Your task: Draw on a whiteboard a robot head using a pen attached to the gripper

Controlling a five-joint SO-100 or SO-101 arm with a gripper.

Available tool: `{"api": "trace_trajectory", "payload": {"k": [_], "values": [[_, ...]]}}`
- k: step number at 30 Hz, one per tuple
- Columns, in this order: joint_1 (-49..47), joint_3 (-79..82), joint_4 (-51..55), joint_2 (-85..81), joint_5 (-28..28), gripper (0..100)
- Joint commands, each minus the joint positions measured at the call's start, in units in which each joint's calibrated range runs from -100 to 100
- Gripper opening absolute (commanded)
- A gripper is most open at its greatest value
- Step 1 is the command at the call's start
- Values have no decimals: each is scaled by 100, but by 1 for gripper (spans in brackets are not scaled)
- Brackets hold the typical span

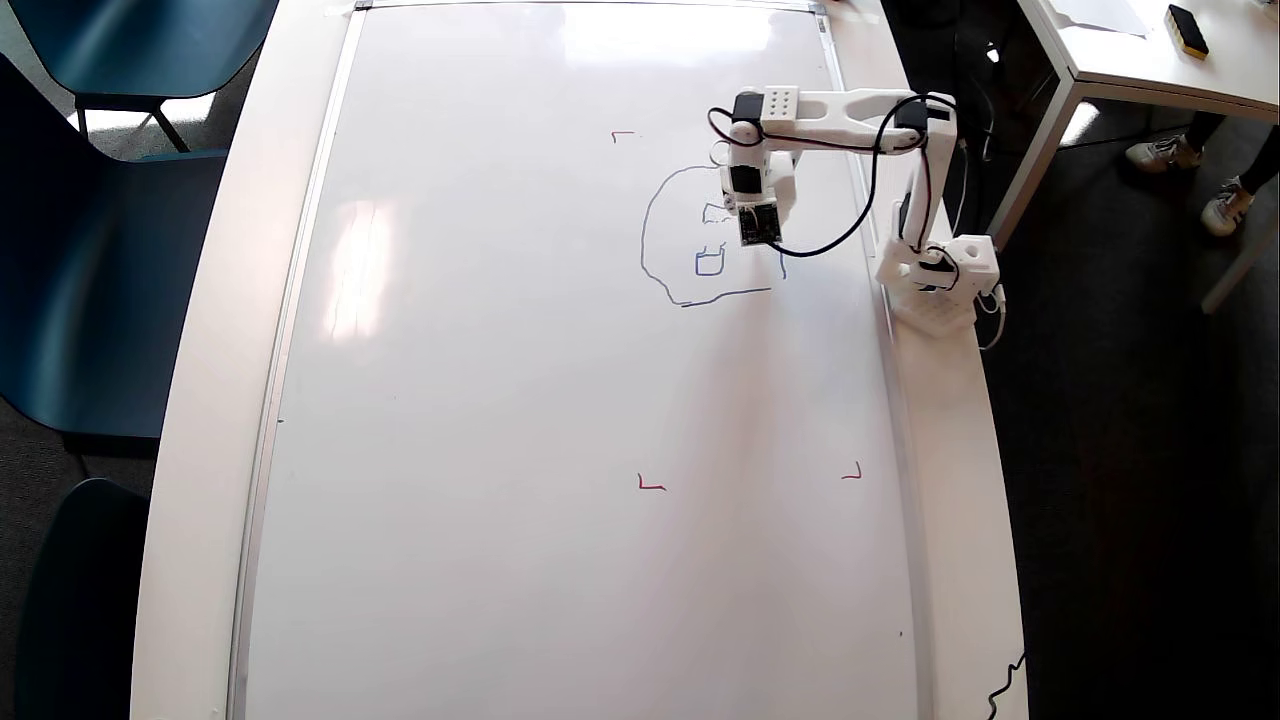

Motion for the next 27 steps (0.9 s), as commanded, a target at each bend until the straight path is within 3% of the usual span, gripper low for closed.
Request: {"api": "trace_trajectory", "payload": {"k": [1, 27], "values": [[-74, -92, -19, -6, -29, 1], [29, -691, -150, 573, -29, 1]]}}
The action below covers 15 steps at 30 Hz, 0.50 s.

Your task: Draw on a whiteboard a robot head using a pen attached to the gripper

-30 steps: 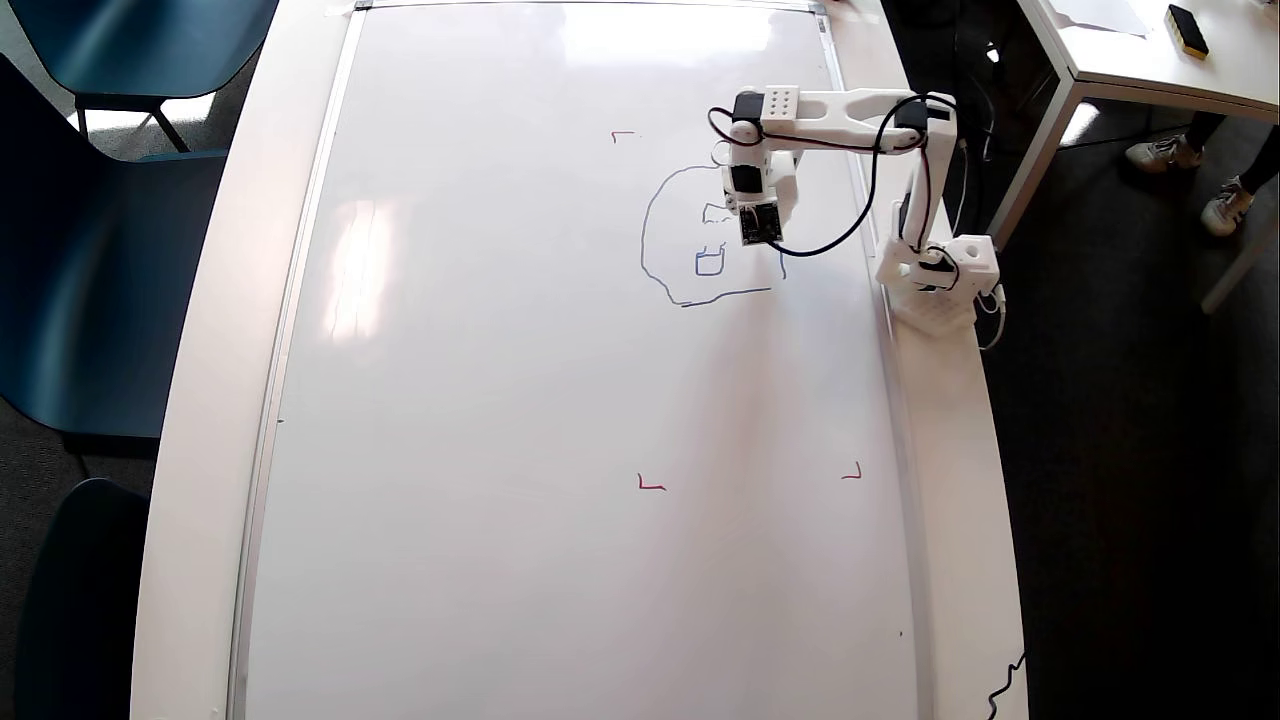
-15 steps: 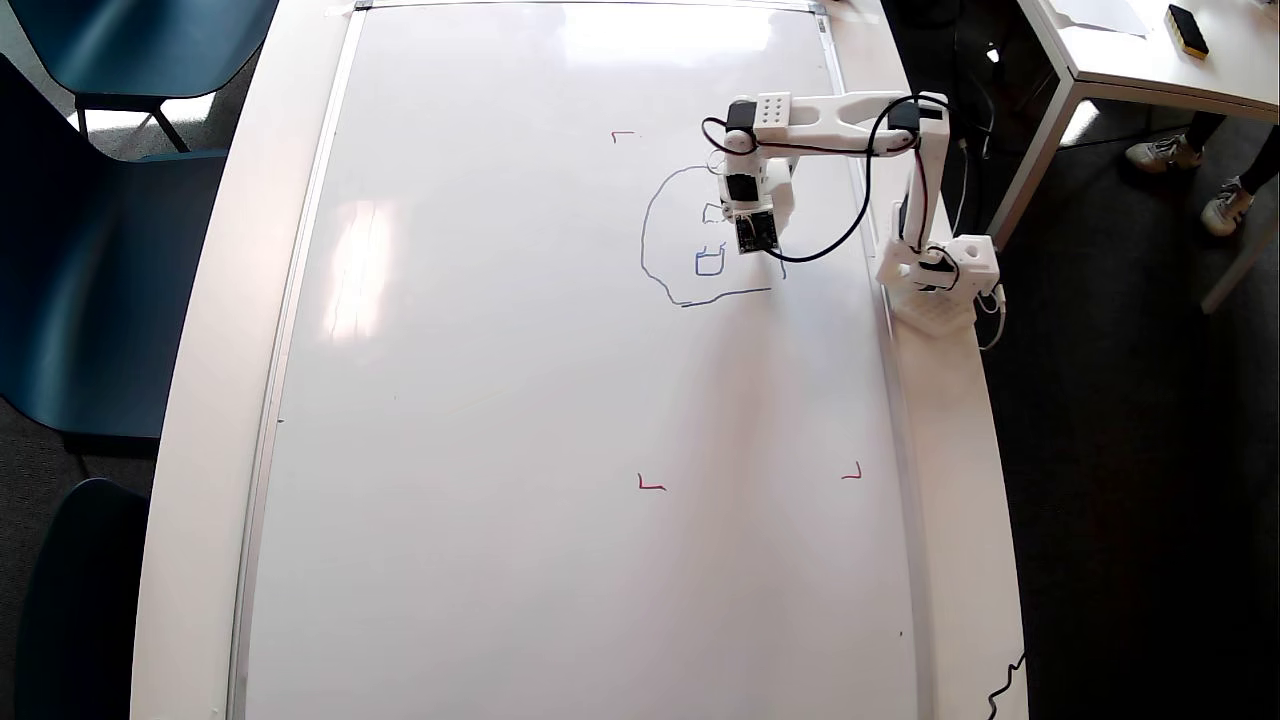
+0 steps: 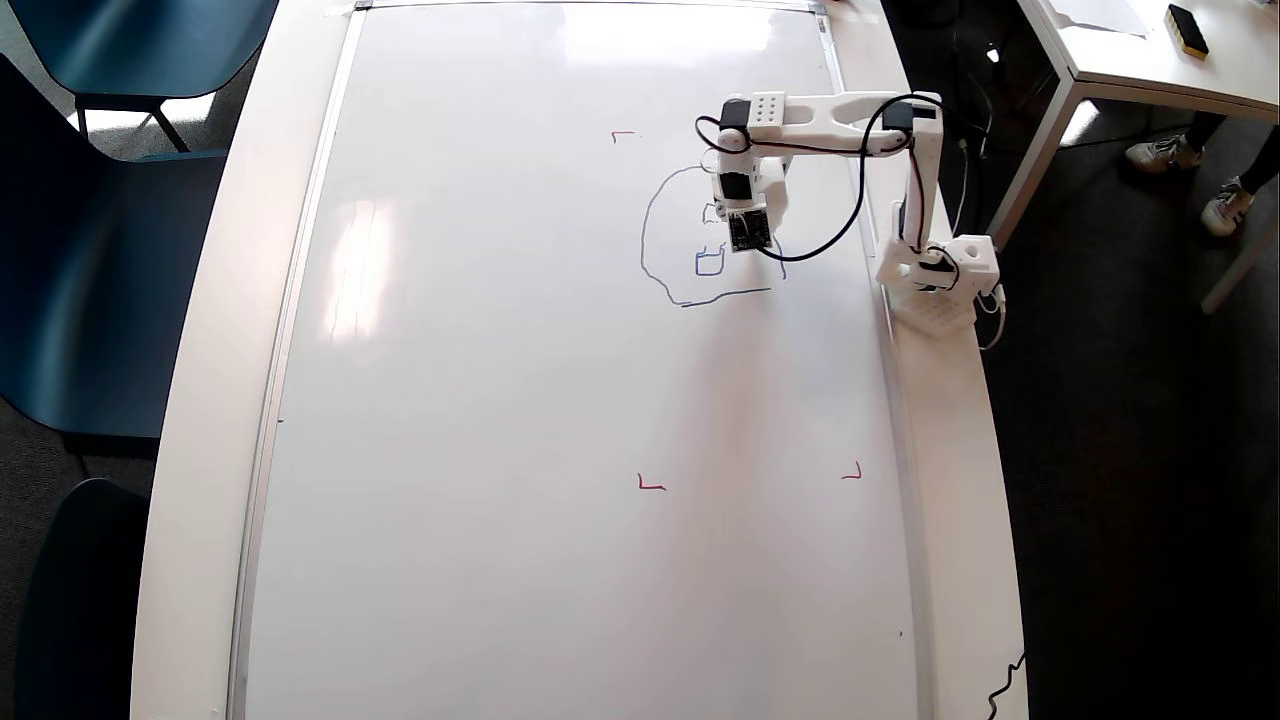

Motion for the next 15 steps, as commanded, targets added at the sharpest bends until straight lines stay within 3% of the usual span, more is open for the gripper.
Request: {"api": "trace_trajectory", "payload": {"k": [1, 15], "values": [[104, -289, 44, 22, -19, 1], [524, -199, 44, -20, 126, 1]]}}
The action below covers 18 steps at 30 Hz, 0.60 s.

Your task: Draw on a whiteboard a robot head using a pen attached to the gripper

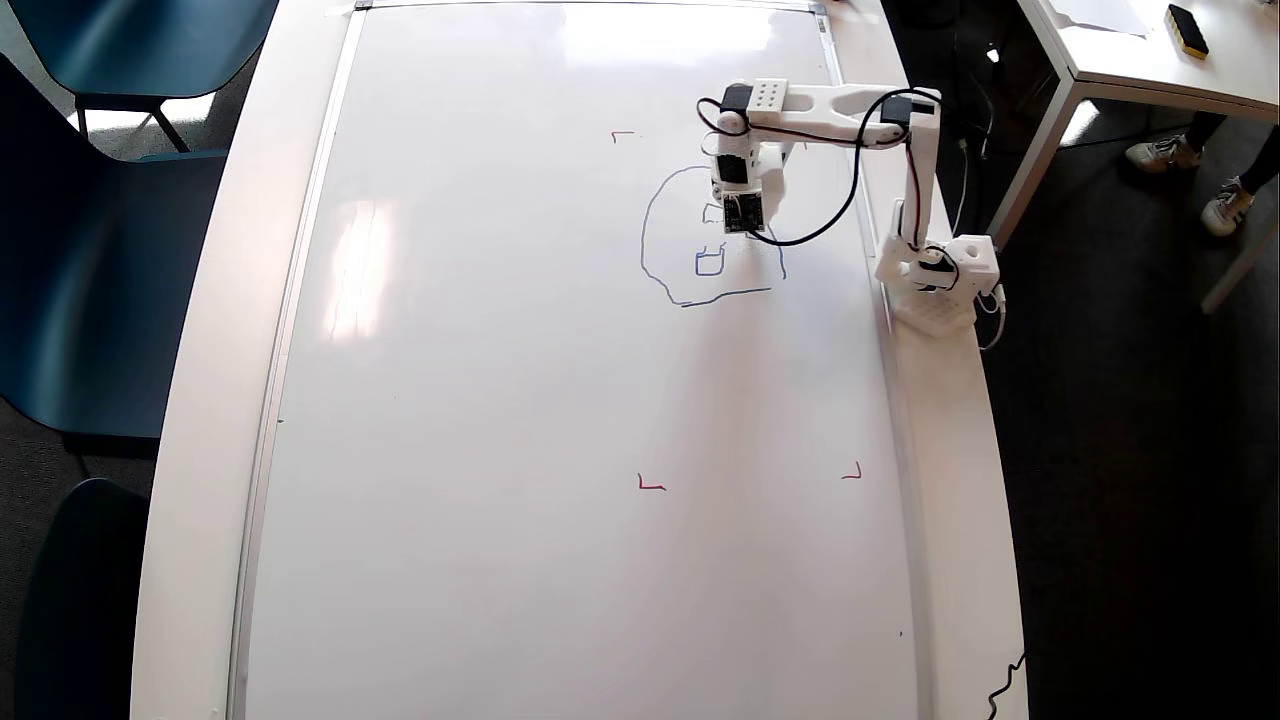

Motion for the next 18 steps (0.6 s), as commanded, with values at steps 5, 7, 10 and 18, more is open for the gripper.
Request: {"api": "trace_trajectory", "payload": {"k": [5, 7, 10, 18], "values": [[64, 147, 62, -138, 57, 1], [42, 410, 36, -389, 57, 1], [-17, 710, -17, -582, 57, 1], [-149, 874, -17, -775, 25, 1]]}}
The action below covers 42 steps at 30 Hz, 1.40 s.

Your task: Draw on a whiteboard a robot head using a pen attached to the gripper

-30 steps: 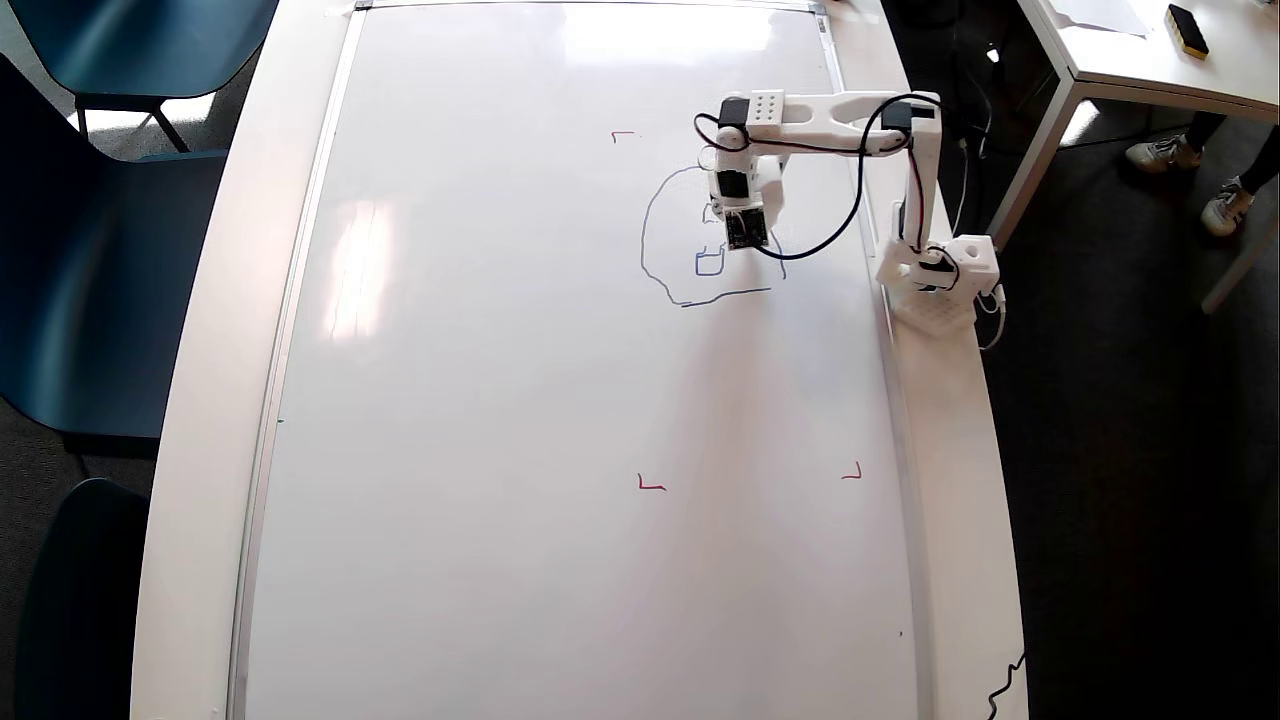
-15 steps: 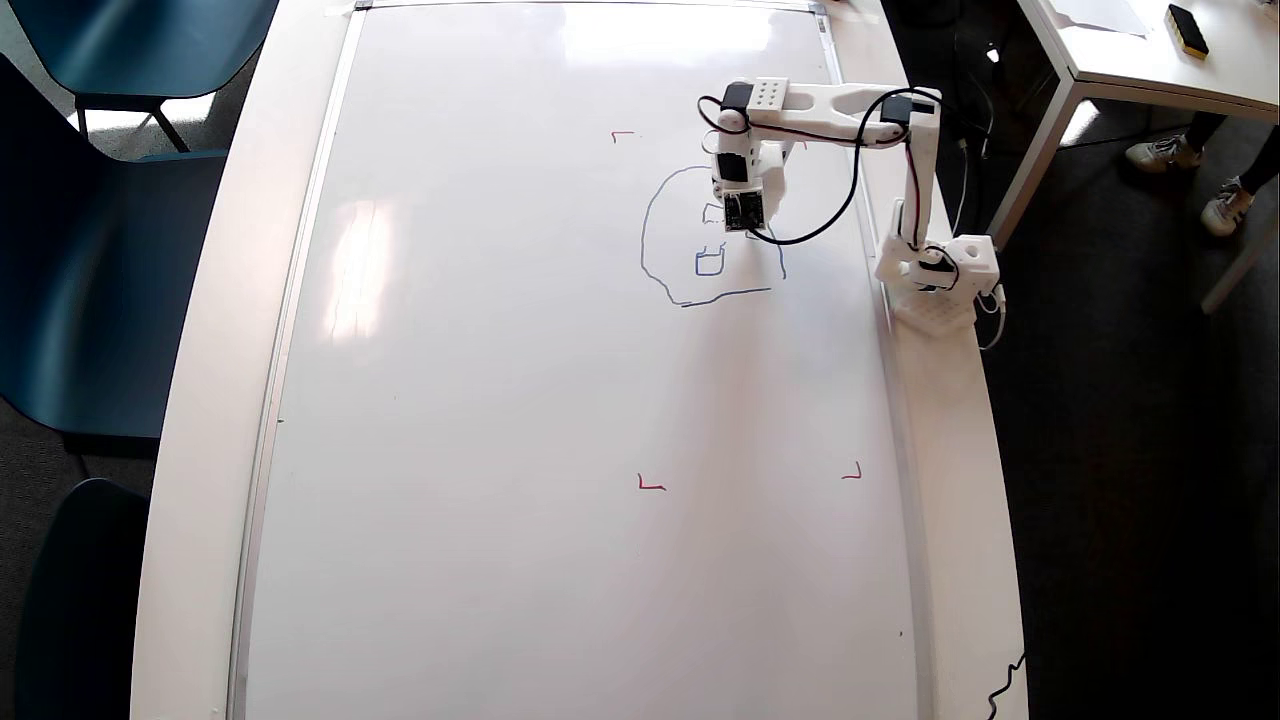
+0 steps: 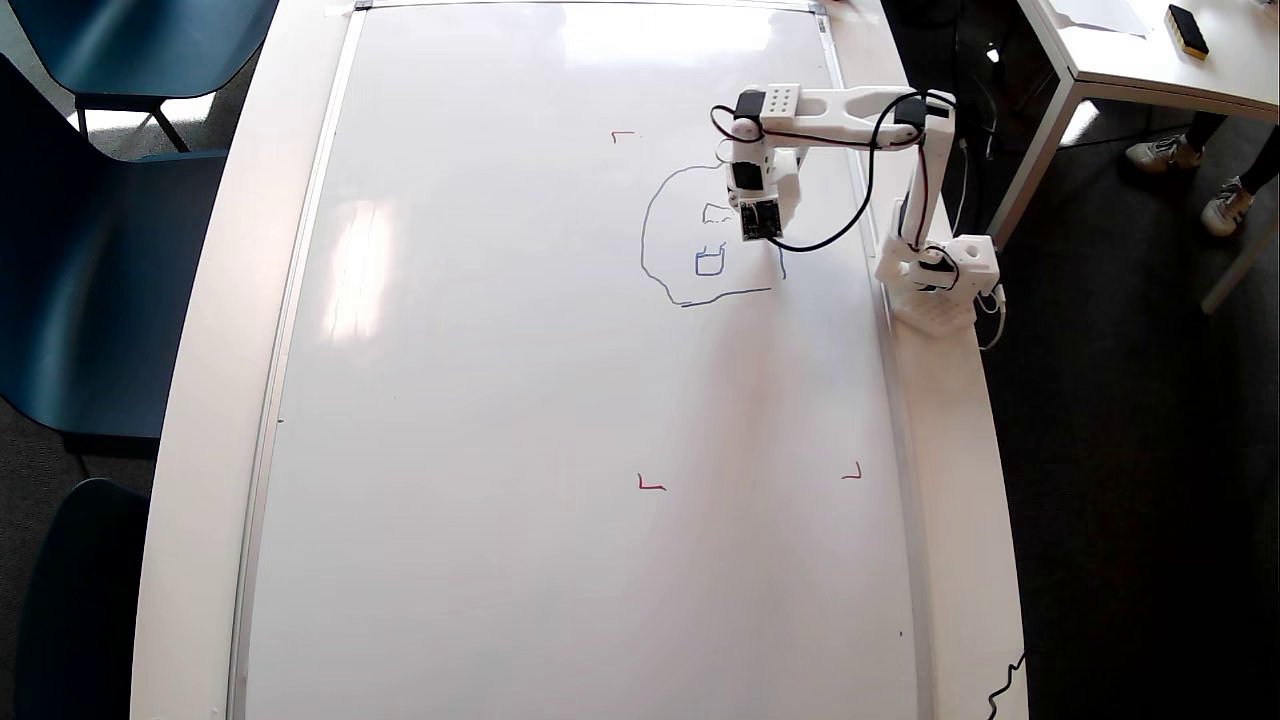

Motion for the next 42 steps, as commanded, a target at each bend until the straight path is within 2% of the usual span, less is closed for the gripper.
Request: {"api": "trace_trajectory", "payload": {"k": [1, 21, 30, 42], "values": [[-66, -31, 0, -233, -12, 1], [-287, -921, 79, 228, -146, 1], [-339, -1474, 348, -660, -323, 1], [-471, -3408, 304, 1067, -414, 1]]}}
